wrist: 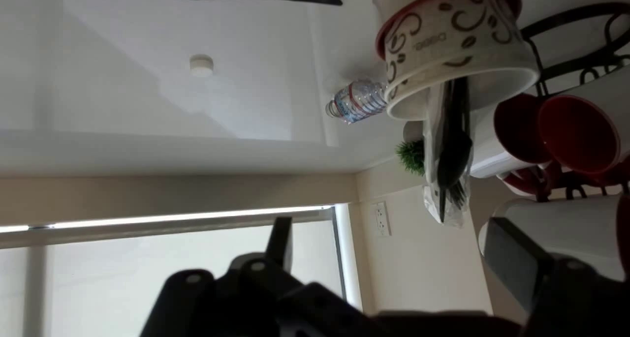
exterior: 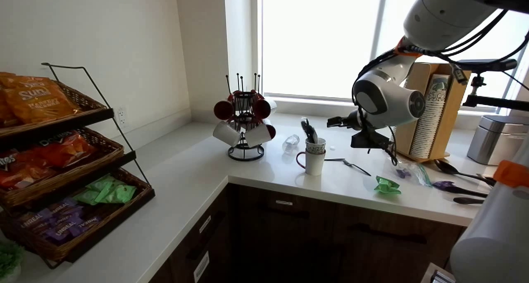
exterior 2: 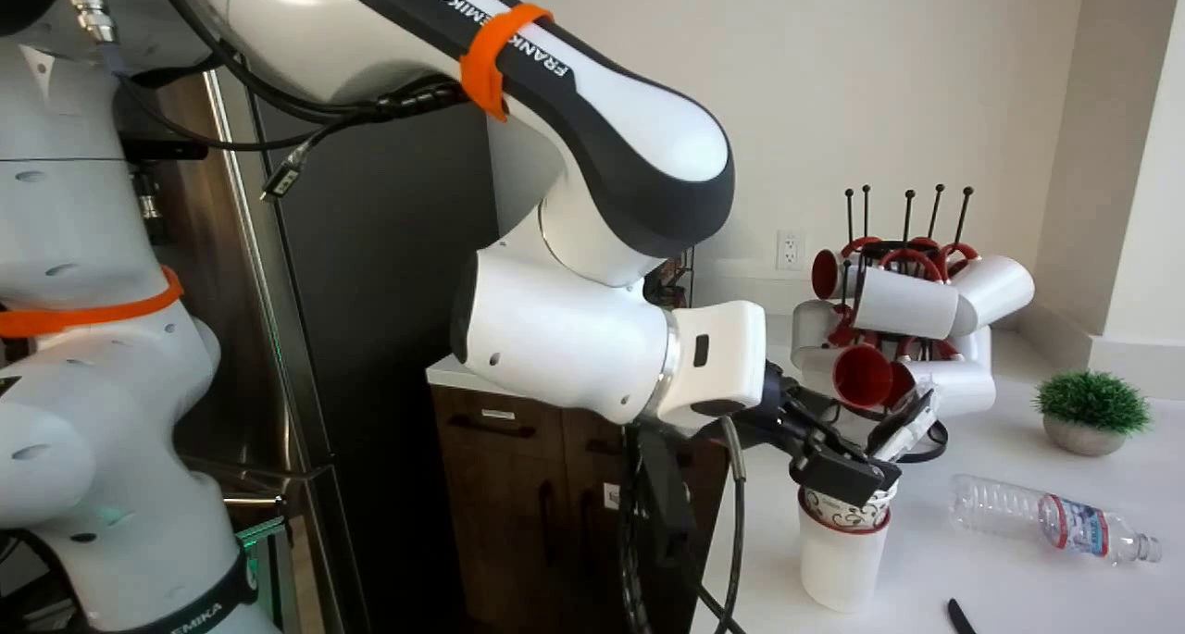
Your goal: Put the spoon in the cup
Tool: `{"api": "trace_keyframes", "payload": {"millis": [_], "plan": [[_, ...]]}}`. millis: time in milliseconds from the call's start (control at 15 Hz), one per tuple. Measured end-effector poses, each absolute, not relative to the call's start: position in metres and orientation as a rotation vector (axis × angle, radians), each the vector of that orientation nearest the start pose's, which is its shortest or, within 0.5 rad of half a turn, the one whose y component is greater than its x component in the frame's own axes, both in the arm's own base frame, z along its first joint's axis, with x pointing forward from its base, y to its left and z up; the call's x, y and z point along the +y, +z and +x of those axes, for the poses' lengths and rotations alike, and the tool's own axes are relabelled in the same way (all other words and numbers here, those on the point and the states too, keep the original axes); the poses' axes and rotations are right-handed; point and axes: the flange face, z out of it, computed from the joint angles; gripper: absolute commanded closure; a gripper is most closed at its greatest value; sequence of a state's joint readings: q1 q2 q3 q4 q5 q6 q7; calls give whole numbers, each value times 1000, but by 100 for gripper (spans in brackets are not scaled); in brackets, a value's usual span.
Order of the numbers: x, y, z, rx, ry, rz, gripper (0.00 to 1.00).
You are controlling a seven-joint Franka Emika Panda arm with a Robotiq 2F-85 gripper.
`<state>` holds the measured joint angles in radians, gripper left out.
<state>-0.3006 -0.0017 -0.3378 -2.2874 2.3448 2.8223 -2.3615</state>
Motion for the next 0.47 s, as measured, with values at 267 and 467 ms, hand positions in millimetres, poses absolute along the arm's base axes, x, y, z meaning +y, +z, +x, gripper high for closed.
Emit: {"api": "trace_keyframes", "payload": {"millis": [267, 467], "plan": [[-326, 351, 377, 682, -1495, -2860, 0], [-323, 347, 379, 664, -1425, -2909, 0]]}}
